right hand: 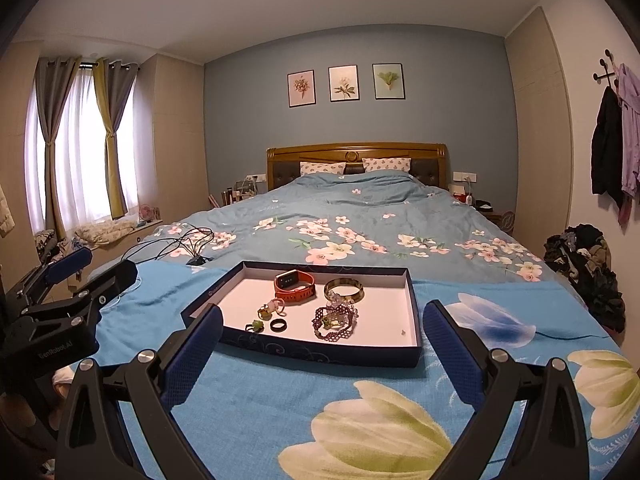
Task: Organize jewelry
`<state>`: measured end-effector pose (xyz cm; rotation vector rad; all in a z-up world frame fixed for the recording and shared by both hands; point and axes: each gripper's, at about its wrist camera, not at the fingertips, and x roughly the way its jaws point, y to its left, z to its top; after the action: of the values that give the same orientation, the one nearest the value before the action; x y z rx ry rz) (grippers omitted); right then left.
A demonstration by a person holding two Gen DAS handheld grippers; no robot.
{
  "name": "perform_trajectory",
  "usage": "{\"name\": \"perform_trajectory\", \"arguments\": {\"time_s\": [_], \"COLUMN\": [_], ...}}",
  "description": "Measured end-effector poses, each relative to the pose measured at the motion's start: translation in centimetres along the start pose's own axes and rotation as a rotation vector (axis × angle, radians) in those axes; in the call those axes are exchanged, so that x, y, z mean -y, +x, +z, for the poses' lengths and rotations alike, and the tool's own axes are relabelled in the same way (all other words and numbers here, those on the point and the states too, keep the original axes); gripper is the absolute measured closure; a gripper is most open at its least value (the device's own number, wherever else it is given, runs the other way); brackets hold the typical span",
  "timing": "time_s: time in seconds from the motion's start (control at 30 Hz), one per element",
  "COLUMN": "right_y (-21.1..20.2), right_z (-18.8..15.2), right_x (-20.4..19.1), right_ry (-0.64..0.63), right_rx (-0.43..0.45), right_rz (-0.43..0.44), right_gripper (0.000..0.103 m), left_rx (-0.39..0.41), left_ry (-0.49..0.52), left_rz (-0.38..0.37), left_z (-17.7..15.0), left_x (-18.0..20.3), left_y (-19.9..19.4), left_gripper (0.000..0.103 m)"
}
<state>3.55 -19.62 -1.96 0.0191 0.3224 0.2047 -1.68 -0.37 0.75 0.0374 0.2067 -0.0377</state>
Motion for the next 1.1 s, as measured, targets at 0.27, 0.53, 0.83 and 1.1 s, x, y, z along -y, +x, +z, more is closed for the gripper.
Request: {"name": "perform_trajectory", "arguments": {"time_s": [0.27, 0.53, 0.83, 1.1], "right_y": [0.09, 0.12, 0.24, 0.27], "right_z": [-0.11, -0.2, -0.25, -0.35], "right_x": [0.12, 0.13, 0.17, 0.15], "right_ry": [0.005, 0.008, 0.008, 0.012], "right_rx": [-0.008, -0.007, -0.009, -0.012], "right_rz": [0.002, 0.006, 0.006, 0.007], "right_gripper": [0.006, 0.006, 0.006, 0.006], "left_rx": [-0.002, 0.0, 0.001, 0.001], "left_ry": [-0.001, 0.0, -0.002, -0.001], "left_rz": [0.007, 0.007, 0.006, 0.008], "left_z": [0.1, 0.08, 0.05, 0.05], "left_x": [-0.18, -0.25, -0.36, -0.23], "left_y": [0.12, 0.06, 0.13, 0.05], "left_gripper": [0.005, 0.005, 0.005, 0.005]}}
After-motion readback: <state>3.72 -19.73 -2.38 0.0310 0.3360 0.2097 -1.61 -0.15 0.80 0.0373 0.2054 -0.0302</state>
